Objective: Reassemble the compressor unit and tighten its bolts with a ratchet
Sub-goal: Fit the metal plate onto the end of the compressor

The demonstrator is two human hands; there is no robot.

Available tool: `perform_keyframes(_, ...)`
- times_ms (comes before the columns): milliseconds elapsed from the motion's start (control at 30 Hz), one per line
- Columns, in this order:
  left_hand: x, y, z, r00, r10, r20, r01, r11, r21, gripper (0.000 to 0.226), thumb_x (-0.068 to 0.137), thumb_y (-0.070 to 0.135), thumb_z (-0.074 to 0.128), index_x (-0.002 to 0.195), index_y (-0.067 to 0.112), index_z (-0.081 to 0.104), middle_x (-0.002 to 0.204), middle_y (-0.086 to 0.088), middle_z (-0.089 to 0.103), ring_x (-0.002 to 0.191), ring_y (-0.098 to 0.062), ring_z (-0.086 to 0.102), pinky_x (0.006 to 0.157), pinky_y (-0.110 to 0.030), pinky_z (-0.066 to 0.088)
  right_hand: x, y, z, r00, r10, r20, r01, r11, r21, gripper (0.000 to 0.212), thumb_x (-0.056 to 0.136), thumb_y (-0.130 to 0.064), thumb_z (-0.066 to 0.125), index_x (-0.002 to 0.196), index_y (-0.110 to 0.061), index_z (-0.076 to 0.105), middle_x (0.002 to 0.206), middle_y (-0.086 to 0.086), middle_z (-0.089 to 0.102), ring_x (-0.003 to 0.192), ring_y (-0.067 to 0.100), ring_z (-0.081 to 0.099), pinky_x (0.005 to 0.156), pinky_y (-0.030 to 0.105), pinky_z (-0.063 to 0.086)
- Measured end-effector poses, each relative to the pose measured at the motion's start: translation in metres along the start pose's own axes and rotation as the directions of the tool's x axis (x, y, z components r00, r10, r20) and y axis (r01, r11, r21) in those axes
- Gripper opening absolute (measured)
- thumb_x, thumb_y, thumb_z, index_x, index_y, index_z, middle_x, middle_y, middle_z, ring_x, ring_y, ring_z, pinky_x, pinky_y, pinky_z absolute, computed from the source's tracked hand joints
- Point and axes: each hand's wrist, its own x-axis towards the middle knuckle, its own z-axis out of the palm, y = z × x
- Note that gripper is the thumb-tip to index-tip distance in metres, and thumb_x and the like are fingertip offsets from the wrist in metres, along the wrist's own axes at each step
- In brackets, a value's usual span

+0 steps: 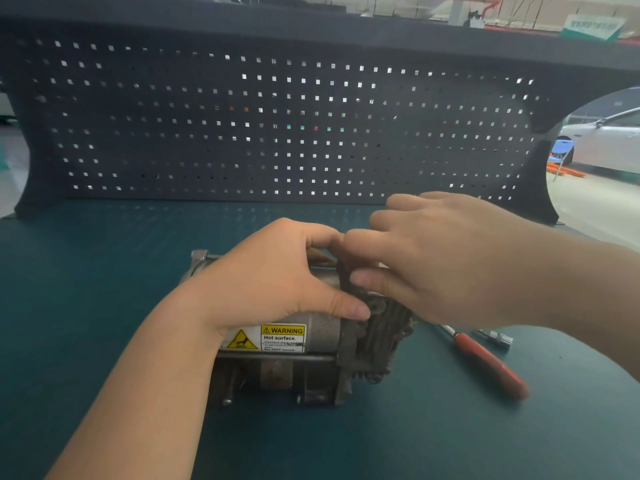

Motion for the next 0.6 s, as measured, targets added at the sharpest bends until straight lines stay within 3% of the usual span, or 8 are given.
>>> perform_keyframes(167,0.001,0.000,-0.001,1.000,0.000,0.003,0.000,1.000,0.001,0.039,0.060,0.034,0.091,0.094,0.031,0.072,0.105,0.016,0.073,0.103,-0.002,0.066,0.100,-0.043,0.047,0.007,-0.005,-0.002,0.998,0.029,0.058,-0.026,0.999,-0.048,0.073,0.081,-0.067,-0.009,0.101,-0.038,0.055,0.067,-0.010,0.030,0.074,0.015,0.037,0.070,0.034,0.045)
perform_keyframes(267,0.001,0.000,0.000,1.000,0.008,0.008,-0.008,1.000,-0.004,0.044,0.059,0.038,0.089,0.099,0.031,0.072,0.104,0.014,0.073,0.104,-0.003,0.066,0.100,-0.043,0.047,0.002,-0.003,-0.004,0.999,0.014,0.039,-0.017,0.998,0.068,0.036,0.083,-0.063,-0.001,0.095,-0.046,0.029,0.071,-0.013,0.032,0.075,0.014,0.035,0.071,0.034,0.039)
perform_keyframes(300,0.001,-0.001,0.000,1.000,0.014,0.005,-0.014,1.000,-0.004,0.045,0.058,0.037,0.089,0.100,0.031,0.072,0.103,0.015,0.073,0.103,-0.002,0.066,0.100,-0.042,0.047,0.003,-0.003,-0.004,0.998,0.007,0.055,-0.012,0.996,0.088,0.033,0.084,-0.059,0.001,0.095,-0.044,0.029,0.071,-0.013,0.030,0.076,0.015,0.037,0.070,0.033,0.036)
perform_keyframes(367,0.002,-0.001,0.000,1.000,0.019,-0.001,-0.019,1.000,-0.010,0.044,0.057,0.038,0.089,0.098,0.032,0.072,0.104,0.016,0.073,0.102,-0.001,0.067,0.099,-0.041,0.047,0.006,-0.006,-0.001,0.998,-0.005,0.061,-0.002,0.994,0.111,0.044,0.086,-0.058,0.003,0.100,-0.038,0.041,0.072,-0.013,0.031,0.081,0.017,0.047,0.068,0.032,0.036)
perform_keyframes(467,0.002,-0.001,0.000,0.999,0.032,-0.007,-0.032,0.999,0.014,0.045,0.053,0.046,0.087,0.093,0.033,0.072,0.107,0.020,0.071,0.103,0.001,0.066,0.100,-0.040,0.047,0.004,-0.005,0.002,1.000,0.012,0.007,-0.013,0.995,0.104,0.068,0.081,-0.068,-0.005,0.098,-0.034,0.051,0.077,-0.010,0.047,0.086,0.020,0.057,0.072,0.037,0.048)
perform_keyframes(600,0.002,-0.003,0.000,0.999,0.037,0.009,-0.037,0.999,-0.001,0.044,0.058,0.036,0.090,0.098,0.031,0.072,0.107,0.018,0.072,0.103,0.000,0.066,0.100,-0.040,0.046,0.000,-0.004,0.007,1.000,-0.014,0.006,0.012,0.976,0.217,0.040,0.087,-0.058,0.006,0.095,-0.036,0.039,0.081,-0.009,0.053,0.084,0.021,0.057,0.070,0.038,0.047)
